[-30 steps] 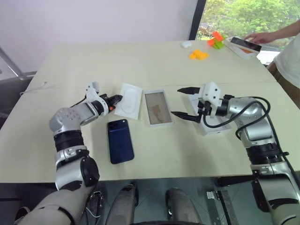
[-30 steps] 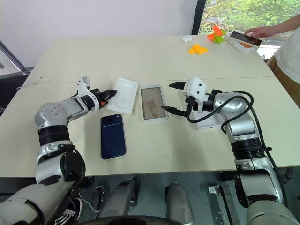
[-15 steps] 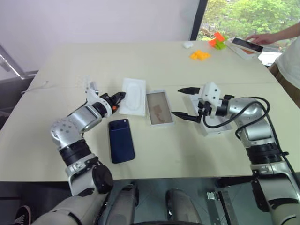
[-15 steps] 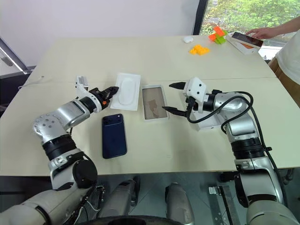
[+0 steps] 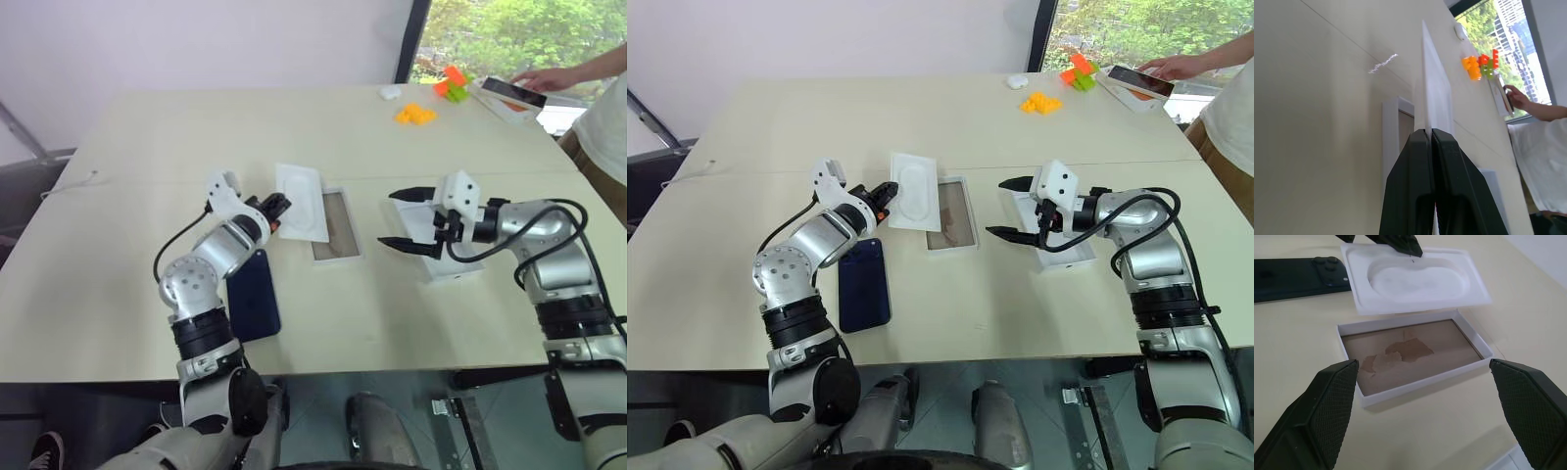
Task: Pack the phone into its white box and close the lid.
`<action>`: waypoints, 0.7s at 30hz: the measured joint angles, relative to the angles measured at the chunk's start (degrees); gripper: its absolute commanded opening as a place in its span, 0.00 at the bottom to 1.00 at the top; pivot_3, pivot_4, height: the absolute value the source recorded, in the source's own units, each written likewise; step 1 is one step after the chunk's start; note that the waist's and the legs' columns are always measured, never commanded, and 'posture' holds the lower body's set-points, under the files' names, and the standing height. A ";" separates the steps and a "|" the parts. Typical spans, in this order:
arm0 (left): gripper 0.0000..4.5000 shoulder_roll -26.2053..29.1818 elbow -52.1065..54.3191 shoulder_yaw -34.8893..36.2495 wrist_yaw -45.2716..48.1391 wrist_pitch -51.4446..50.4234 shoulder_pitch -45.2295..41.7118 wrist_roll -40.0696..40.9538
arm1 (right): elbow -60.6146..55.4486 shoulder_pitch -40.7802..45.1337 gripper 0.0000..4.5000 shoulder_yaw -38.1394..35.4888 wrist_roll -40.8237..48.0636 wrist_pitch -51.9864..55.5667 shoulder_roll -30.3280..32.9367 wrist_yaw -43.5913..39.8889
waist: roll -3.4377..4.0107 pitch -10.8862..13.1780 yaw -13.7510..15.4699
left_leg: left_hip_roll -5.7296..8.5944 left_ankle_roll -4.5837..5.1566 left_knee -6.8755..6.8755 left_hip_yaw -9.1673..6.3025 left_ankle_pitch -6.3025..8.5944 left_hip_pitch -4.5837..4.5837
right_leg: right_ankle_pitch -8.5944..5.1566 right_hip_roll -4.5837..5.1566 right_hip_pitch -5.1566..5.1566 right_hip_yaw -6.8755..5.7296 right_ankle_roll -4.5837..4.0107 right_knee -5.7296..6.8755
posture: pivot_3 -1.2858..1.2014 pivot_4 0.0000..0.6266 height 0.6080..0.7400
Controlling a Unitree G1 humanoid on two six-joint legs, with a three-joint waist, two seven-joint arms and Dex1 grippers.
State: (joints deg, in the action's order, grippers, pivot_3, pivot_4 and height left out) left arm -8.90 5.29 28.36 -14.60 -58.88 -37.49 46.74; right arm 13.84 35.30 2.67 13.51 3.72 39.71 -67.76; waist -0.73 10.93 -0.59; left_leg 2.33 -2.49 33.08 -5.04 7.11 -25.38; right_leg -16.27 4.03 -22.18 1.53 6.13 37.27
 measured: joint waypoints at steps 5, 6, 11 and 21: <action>0.03 -0.17 -1.38 -3.24 0.15 0.86 1.46 -0.03 | 0.26 0.19 1.00 0.04 -0.03 -0.33 -0.47 0.44 | -0.01 0.00 0.05 | 0.01 0.01 0.00 0.00 0.00 -0.03 | -0.02 0.03 0.00 0.00 -0.06 -0.05 | 0.52 0.24 1.00; 0.03 -0.20 -1.80 -3.71 0.16 0.90 1.71 -0.02 | 0.47 0.34 1.00 0.04 -0.05 -0.35 -0.49 0.50 | -0.01 0.00 0.04 | 0.01 0.01 0.00 0.00 0.00 -0.03 | 0.01 0.03 -0.01 0.00 0.00 -0.05 | 0.52 0.24 1.00; 0.03 -0.69 -1.94 -7.97 -0.18 2.18 4.26 -0.50 | 0.74 0.77 1.00 0.05 -0.34 -0.80 -0.70 1.32 | -0.01 0.00 0.02 | 0.01 0.01 -0.02 -0.01 0.01 -0.03 | 0.02 0.03 -0.01 0.00 0.01 -0.06 | 0.52 0.24 1.00; 0.03 -0.80 -5.70 -10.40 0.69 7.14 4.77 -2.50 | 0.73 0.70 1.00 0.05 -0.40 -0.79 -0.68 1.62 | -0.01 0.01 0.04 | 0.01 0.02 -0.02 0.00 0.01 -0.03 | -0.05 0.04 0.00 -0.01 -0.12 -0.08 | 0.52 0.24 1.00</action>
State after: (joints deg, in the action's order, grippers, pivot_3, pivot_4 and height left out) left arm -9.70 -0.40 17.96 -13.92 -51.74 -32.72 44.23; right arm 14.57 35.99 2.71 13.11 2.92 39.03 -66.14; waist -0.73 10.94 -0.55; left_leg 2.34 -2.48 33.07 -5.05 7.11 -25.41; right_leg -16.32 4.07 -22.18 1.52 6.01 37.19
